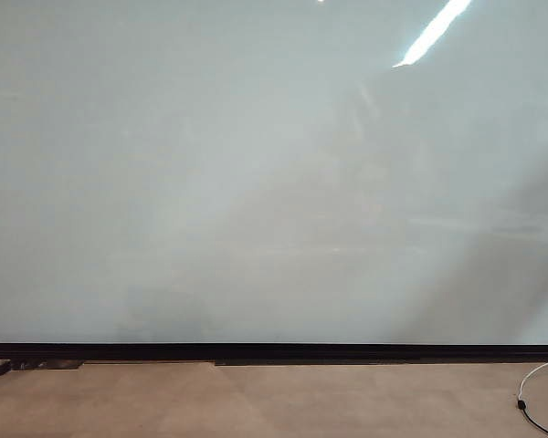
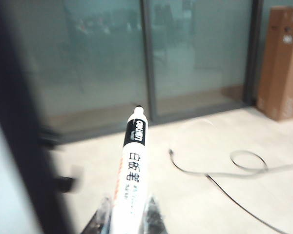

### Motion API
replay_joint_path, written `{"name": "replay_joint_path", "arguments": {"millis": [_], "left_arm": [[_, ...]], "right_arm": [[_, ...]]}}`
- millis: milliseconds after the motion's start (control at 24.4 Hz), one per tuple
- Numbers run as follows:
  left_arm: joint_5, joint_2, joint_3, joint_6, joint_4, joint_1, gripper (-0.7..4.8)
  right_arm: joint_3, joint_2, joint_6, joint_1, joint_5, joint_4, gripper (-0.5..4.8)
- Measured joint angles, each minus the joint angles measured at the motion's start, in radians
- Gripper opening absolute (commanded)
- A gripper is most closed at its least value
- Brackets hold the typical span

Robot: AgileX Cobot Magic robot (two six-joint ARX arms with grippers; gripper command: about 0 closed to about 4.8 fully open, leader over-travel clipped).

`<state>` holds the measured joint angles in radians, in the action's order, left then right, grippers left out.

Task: Pick up the pen on the shelf to the right of the whiteboard and draw a straight line.

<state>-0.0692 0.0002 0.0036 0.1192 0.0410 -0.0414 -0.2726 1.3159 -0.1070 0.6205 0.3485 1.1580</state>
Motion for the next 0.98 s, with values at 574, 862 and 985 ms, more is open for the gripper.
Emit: {"name": "replay_joint_path", "arguments": {"millis": [574, 862, 985], "left_arm": [[0.000, 0.000, 0.000, 0.000, 0.000, 0.000, -0.05], [0.000, 0.000, 0.000, 0.000, 0.000, 0.000, -0.05], [0.000, 0.000, 0.000, 0.000, 0.000, 0.000, -0.05]], "right_arm": [[0.061, -0.597, 0.085, -0.481, -0.218, -0.696, -0.09], [0.061, -0.453, 0.087, -0.811, -0.313, -0.675, -0.09], [0.061, -0.335, 0.087, -0.989, -0.370, -0.555, -0.09]]}}
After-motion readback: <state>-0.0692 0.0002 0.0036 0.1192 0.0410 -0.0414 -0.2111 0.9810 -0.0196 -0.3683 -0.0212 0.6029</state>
